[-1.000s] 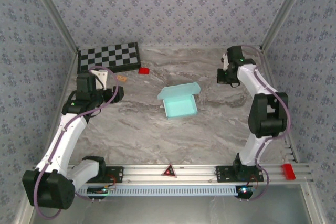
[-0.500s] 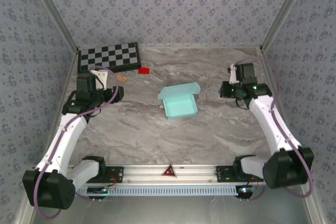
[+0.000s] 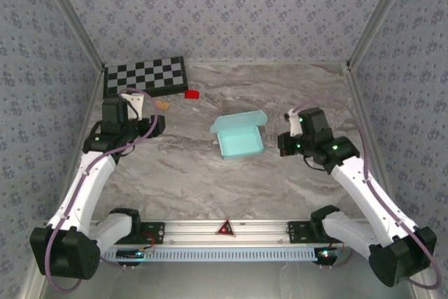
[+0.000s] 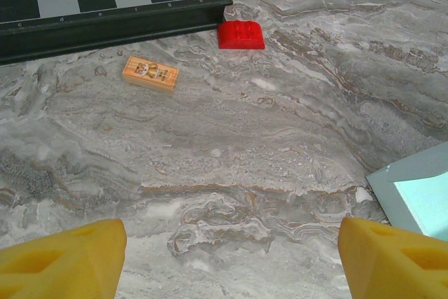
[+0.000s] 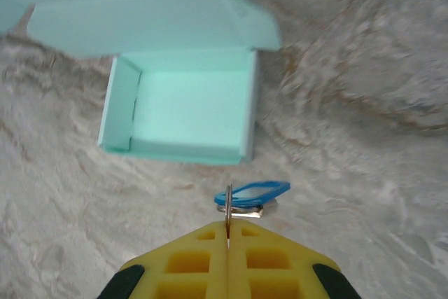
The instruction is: Fold the paper box
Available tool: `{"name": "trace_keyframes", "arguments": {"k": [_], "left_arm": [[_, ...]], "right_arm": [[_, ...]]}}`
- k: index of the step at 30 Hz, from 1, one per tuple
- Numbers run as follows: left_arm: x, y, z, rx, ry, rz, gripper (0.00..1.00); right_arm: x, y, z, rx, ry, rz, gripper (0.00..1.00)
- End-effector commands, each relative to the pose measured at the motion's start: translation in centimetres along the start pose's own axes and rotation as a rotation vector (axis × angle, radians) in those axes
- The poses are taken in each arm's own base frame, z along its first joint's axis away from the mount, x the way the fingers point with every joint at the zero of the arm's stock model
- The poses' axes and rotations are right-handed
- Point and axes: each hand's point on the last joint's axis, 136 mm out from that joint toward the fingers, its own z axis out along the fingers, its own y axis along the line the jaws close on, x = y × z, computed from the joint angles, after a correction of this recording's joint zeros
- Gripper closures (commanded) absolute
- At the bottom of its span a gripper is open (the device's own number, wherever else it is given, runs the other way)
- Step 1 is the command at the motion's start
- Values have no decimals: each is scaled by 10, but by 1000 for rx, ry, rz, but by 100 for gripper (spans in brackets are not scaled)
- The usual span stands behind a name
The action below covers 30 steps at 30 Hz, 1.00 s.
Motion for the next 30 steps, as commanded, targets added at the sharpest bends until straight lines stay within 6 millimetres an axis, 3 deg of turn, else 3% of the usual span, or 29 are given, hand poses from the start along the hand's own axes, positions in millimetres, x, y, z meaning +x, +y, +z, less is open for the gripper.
{"name": "trace_keyframes", "arguments": {"k": [1,16,30], "left_arm": [[-3,-2,0,20,-12,-1,21],[-1,-3,1,23,-8,-7,21],[0,-2,1,22,-6,-4,21]], "right_arm": [[5,12,11,-11,0,-47,100],[-2,37,70,16,-33,-138,100],[-7,15,111,324,-48,-235,100]]}}
